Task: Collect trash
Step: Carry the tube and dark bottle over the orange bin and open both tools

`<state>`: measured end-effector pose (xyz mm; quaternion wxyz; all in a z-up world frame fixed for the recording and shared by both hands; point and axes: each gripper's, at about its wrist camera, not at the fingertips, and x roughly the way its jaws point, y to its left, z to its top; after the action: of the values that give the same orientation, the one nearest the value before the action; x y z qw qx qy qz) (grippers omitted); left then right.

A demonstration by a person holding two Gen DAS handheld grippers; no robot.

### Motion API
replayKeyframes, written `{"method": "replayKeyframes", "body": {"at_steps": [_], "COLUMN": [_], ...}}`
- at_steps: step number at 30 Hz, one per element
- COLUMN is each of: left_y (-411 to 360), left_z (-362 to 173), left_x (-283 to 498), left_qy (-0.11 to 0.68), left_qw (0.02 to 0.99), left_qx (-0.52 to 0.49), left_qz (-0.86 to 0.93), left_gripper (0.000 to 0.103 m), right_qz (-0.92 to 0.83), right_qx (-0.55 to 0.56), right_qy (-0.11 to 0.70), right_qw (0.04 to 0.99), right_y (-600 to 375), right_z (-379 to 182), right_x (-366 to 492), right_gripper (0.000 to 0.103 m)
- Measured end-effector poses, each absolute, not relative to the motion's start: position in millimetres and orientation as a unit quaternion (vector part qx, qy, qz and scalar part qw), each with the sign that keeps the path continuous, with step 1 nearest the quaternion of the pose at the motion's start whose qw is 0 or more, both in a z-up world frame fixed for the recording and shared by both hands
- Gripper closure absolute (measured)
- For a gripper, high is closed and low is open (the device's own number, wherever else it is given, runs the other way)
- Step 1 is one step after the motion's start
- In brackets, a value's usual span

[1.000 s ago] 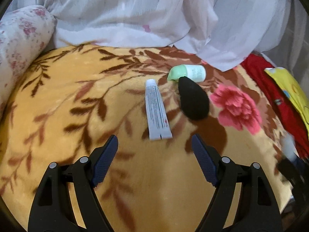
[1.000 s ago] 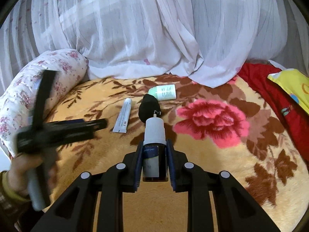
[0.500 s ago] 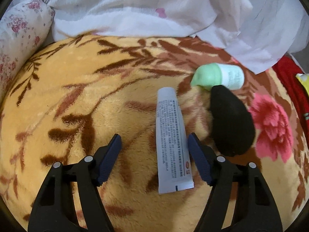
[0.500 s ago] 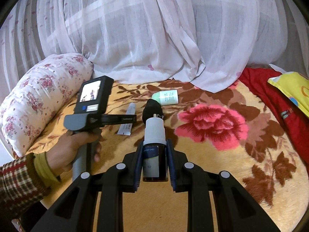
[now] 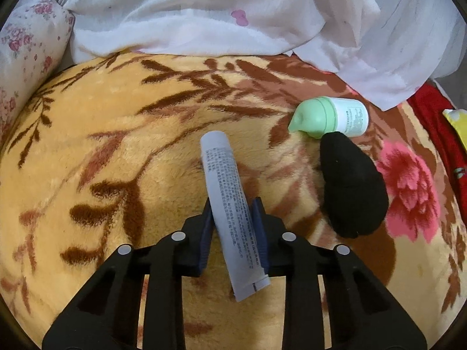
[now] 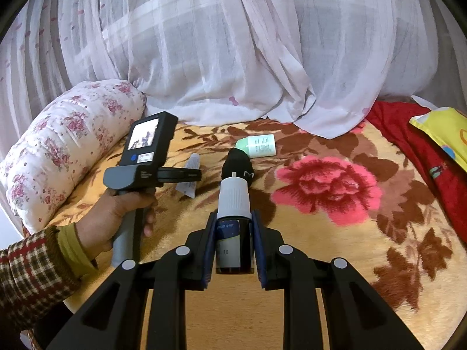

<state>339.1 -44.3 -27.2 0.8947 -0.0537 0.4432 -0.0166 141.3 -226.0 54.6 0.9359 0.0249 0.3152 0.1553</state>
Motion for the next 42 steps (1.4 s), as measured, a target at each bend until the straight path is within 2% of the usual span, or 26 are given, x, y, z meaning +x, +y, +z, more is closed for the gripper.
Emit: {"method": "replayKeyframes", "body": {"at_steps": [16, 22, 29, 36, 42], "left_y": [-26.4, -25.2, -23.2, -20.7, -18.5], "left_z": [1.3, 20.2, 31.3, 10.5, -21.0], "left_x": [259.3, 196.6, 112.6, 20.0, -31.1], "left_qy": [0.42, 0.411, 0.419, 0.456, 0.499], "left_qw": [0.905, 0.909, 0.904, 0.882, 0.854], "left_qx": [-0.054, -0.036, -0.024, -0.002, -0.003], "left_qz": [-0.042, -0.058, -0.089, -0.121, -0.146], "left_gripper": [0.08, 0.08, 0.08, 0.08, 0.08], "right_qz": [0.164, 0.178, 0.215, 0.258, 0.291], "right_qx": [0.021, 0.009, 0.01, -0.014, -0.027], "right_qy": [0.318, 0.312, 0.344, 0.395, 0.462], "right_qw": [0.934, 0.933, 0.914, 0.882, 0.837], "right_y": [-220.1, -203.2, -187.7, -171.0, -148.7], "right_z": [53.3, 61.1, 50.6, 31.7, -8.6], "right_x": [140.5, 122.4, 70.0, 15.3, -22.1], "right_gripper": [0.08, 0.08, 0.08, 0.08, 0.08]}}
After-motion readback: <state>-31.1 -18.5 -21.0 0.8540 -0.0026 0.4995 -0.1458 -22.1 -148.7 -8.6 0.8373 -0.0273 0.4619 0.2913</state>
